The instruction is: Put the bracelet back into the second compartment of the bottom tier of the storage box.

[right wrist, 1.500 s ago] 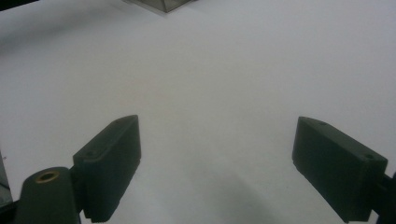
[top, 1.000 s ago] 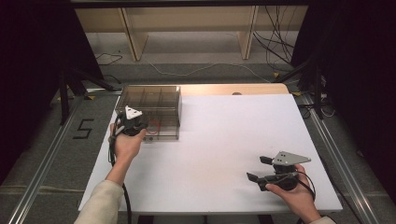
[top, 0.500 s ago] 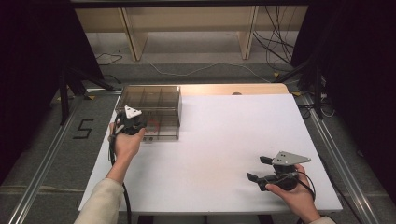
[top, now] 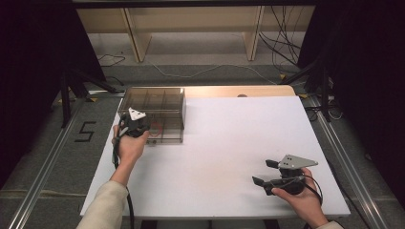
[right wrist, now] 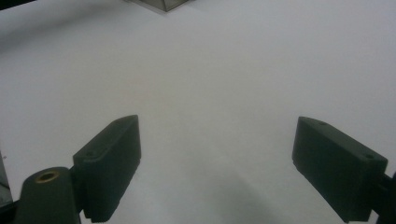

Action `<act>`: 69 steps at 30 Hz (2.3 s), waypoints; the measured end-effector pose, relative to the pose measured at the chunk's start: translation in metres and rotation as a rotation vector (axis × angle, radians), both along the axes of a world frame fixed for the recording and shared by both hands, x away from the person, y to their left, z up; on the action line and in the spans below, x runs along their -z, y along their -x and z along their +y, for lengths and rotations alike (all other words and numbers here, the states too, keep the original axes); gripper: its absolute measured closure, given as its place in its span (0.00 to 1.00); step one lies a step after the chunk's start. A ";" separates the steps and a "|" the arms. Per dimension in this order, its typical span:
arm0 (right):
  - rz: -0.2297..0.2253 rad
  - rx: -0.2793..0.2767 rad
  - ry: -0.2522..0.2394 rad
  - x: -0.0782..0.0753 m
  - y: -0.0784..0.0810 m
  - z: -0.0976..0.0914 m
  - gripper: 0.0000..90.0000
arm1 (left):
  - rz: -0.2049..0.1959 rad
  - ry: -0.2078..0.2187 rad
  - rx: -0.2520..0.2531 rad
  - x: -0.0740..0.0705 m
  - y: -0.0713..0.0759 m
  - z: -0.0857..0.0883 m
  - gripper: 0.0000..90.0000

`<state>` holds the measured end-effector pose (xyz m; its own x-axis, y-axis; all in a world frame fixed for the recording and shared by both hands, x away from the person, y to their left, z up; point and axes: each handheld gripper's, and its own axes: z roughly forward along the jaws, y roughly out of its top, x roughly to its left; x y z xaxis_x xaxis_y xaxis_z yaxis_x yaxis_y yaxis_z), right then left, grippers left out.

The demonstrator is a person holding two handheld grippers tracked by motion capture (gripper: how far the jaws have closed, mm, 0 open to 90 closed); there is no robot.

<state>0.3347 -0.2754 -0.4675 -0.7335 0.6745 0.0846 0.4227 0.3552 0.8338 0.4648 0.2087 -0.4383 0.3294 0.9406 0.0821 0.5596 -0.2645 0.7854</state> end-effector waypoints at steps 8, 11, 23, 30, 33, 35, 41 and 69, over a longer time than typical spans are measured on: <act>0.000 0.000 0.001 0.000 0.000 0.000 0.18 | 0.007 -0.009 -0.004 0.003 -0.002 0.000 1.00; 0.002 0.000 0.003 0.000 0.000 0.000 0.18 | 0.010 -0.010 -0.006 0.004 -0.003 0.000 1.00; 0.001 -0.001 0.003 0.000 0.000 0.000 0.18 | 0.019 -0.022 -0.008 0.008 -0.007 -0.002 1.00; 0.003 0.001 0.007 0.000 0.000 0.000 0.18 | 0.030 -0.030 -0.013 0.012 -0.010 -0.002 1.00; 0.005 0.000 0.008 0.000 0.000 0.000 0.18 | 0.036 -0.031 -0.015 0.014 -0.011 -0.002 1.00; 0.001 -0.001 0.003 0.000 0.000 0.000 0.18 | 0.037 -0.033 -0.017 0.015 -0.012 -0.002 1.00; 0.003 0.001 0.007 0.000 0.000 0.000 0.18 | 0.043 -0.034 -0.025 0.018 -0.014 0.000 1.00; 0.003 -0.001 0.008 0.000 0.000 0.000 0.18 | 0.067 -0.068 -0.022 0.029 -0.020 -0.003 1.00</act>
